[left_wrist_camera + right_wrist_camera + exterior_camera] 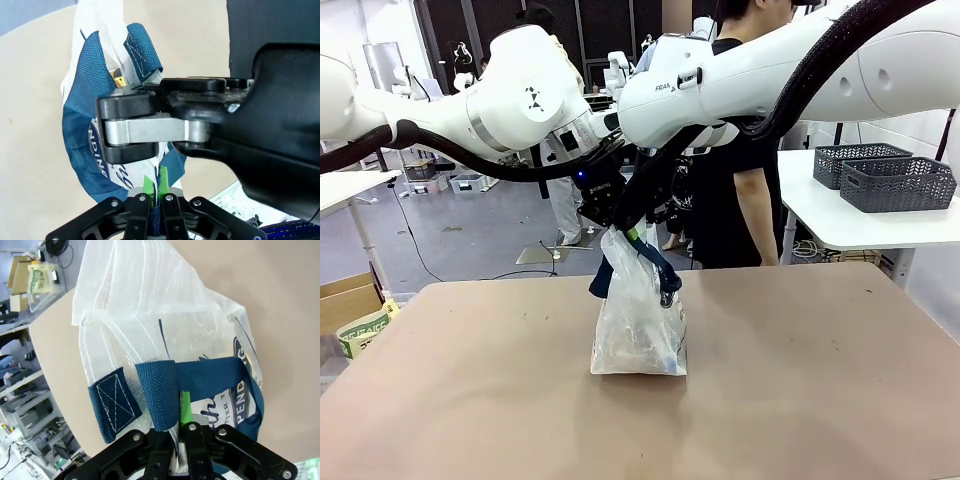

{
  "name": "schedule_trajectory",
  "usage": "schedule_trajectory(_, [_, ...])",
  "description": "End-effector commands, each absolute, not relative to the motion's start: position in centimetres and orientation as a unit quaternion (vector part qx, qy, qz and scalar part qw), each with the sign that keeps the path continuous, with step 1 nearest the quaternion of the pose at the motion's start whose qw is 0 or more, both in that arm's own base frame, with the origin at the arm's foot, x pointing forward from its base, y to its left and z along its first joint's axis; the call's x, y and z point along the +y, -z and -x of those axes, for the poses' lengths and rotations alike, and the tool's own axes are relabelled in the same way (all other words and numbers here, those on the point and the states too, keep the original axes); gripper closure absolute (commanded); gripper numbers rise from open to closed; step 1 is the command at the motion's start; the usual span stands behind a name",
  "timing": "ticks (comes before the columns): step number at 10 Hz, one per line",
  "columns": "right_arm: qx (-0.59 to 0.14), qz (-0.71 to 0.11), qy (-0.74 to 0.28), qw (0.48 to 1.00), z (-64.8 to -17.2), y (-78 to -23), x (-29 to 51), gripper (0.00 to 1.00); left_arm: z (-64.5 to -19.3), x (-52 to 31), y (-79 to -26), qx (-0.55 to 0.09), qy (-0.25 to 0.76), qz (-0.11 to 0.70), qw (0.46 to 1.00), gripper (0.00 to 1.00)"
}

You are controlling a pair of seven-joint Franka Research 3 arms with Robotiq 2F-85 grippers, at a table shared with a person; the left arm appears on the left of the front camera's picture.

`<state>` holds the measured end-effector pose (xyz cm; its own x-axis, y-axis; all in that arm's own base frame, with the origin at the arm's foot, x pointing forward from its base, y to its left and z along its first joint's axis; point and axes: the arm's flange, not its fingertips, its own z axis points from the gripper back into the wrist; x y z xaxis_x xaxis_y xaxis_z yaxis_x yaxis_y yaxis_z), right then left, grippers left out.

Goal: Transfer purchased items from the store into the shopping bag.
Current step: Move the Reusable shopping bag to the right side of the table.

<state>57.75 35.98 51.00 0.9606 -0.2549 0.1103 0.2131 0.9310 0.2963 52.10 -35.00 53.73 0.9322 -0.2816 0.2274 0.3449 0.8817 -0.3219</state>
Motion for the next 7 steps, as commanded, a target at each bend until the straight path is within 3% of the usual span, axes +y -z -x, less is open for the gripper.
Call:
schedule_trajectory(1, [-0.072, -0.162, 0.116, 0.977, -57.3, -51.1, 35.1, 0.68, -52.1, -35.0, -53.8, -0.085, 0.16, 0.186, 0.966, 1.0])
schedule_trajectory(4, [-0.082, -0.19, 0.128, 0.97, -56.4, -51.6, 33.3, 0.1, -52.1, -35.0, -53.8, -0.085, 0.16, 0.186, 0.966, 1.0])
schedule_trajectory(5, [-0.085, -0.198, 0.129, 0.968, -56.2, -51.8, 32.7, 0.0, -52.1, -35.0, -53.8, -0.085, 0.16, 0.186, 0.966, 1.0])
schedule_trajectory(7, [-0.088, -0.227, 0.134, 0.961, -55.7, -51.9, 31.0, 0.0, -52.1, -35.0, -53.8, -0.085, 0.16, 0.186, 0.966, 1.0])
